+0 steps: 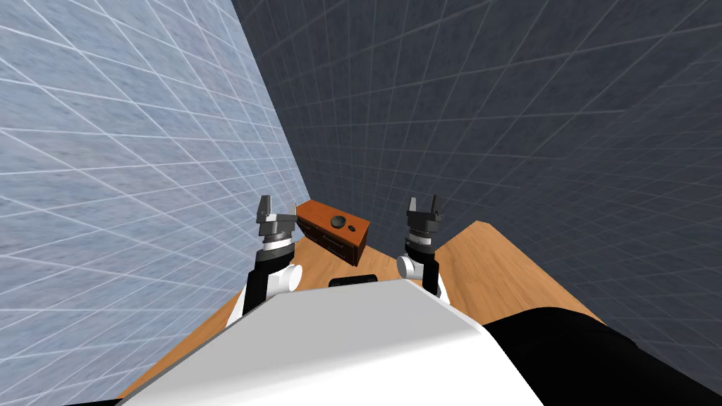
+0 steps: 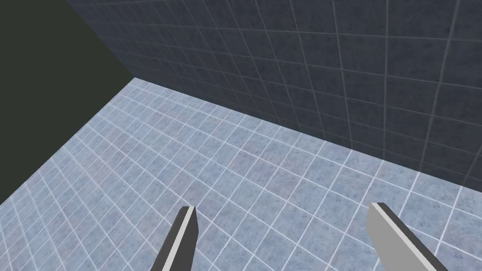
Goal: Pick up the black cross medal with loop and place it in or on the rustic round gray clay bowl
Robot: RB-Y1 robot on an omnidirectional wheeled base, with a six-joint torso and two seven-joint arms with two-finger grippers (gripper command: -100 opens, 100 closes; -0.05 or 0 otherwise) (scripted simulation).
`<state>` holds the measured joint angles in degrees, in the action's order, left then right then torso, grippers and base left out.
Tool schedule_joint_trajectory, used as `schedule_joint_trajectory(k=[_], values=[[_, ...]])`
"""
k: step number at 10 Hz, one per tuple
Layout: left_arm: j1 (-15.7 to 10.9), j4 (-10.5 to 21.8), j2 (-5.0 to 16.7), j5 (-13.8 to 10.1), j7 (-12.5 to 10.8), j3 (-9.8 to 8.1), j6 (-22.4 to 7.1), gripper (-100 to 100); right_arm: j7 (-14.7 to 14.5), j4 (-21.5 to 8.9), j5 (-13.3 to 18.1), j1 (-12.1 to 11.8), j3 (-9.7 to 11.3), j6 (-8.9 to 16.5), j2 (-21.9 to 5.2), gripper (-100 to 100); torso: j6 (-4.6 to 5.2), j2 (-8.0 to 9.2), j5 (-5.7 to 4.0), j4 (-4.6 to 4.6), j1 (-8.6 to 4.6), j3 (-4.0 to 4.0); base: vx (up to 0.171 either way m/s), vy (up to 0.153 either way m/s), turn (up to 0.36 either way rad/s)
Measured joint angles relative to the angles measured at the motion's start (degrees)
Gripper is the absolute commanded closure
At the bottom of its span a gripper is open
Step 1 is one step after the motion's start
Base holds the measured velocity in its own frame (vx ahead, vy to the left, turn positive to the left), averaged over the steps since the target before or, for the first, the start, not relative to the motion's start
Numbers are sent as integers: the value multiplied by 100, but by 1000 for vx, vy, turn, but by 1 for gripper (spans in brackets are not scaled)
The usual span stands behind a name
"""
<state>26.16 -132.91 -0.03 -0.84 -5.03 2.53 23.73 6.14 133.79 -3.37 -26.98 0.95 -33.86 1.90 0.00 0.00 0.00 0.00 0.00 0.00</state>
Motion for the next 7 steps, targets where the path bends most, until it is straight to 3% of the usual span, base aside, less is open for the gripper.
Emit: schedule_joint_trajectory(k=[3, 5, 7], values=[[-238, 376, 400, -19, 139, -35, -315, -100, 0, 0, 0, 0, 1, 0, 1, 0, 1, -6, -9, -2, -42, -4, 13, -114, -50], [-347, 806, 614, -60, 239, -81, -420, -100, 0, 0, 0, 0, 1, 0, 1, 0, 1, -3, -10, -1, -46, -2, 1, -133, -76], [-510, 1025, 708, -74, 353, -101, -720, -100, 0, 0, 0, 0, 1, 0, 1, 0, 0, 0, -11, 0, -46, 0, -1, -112, -24]])
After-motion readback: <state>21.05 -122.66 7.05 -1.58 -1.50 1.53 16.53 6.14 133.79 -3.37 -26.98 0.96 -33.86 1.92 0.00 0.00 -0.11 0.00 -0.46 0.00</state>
